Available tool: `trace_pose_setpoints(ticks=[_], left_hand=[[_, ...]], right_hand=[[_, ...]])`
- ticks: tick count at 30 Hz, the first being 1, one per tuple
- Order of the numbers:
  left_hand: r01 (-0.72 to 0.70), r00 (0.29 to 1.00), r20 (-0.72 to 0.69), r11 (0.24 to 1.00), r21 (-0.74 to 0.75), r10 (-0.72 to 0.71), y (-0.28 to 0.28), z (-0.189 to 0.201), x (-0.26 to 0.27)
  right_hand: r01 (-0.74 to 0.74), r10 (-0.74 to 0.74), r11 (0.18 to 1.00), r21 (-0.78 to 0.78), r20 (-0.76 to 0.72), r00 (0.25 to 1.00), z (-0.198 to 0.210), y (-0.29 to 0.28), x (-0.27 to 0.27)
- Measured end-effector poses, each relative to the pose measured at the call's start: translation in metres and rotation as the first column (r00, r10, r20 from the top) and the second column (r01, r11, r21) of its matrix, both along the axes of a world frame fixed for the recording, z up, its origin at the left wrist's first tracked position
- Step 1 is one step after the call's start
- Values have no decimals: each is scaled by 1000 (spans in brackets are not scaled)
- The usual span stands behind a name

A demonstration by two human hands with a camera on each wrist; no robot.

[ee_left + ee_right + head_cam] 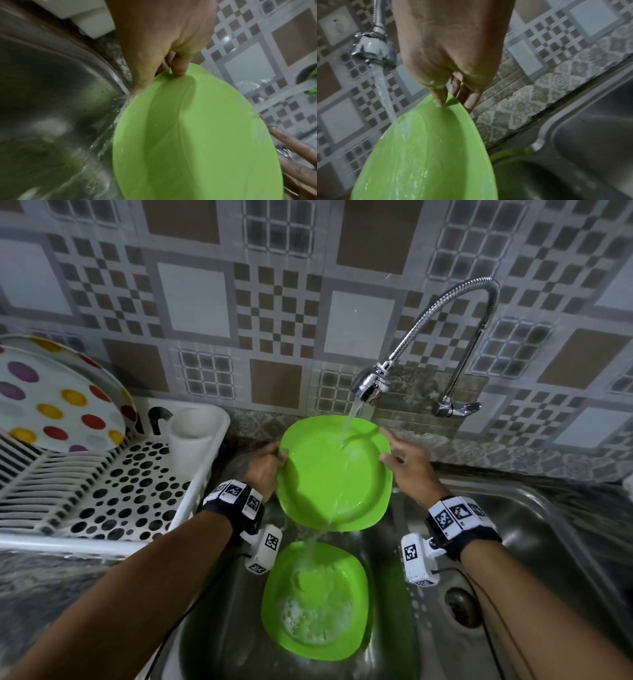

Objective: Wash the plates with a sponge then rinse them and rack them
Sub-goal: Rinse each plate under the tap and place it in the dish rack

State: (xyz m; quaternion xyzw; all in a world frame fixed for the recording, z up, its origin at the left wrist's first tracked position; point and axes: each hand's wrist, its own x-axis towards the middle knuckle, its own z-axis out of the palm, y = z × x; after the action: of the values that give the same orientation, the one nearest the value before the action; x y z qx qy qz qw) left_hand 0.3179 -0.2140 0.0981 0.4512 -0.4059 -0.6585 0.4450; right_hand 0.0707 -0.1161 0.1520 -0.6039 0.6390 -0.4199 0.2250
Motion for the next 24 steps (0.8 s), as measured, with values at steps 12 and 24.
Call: trace_pose_setpoints(ticks=[12,24], left_hand=[[-229,952,194,971,-69,238,13,-33,43],[365,836,548,768,-527,-22,84,-18,1]], right_hand=[[-75,76,997,11,-52,996,1,-55,64],[224,-221,975,4,181,958,-18,-37,21]])
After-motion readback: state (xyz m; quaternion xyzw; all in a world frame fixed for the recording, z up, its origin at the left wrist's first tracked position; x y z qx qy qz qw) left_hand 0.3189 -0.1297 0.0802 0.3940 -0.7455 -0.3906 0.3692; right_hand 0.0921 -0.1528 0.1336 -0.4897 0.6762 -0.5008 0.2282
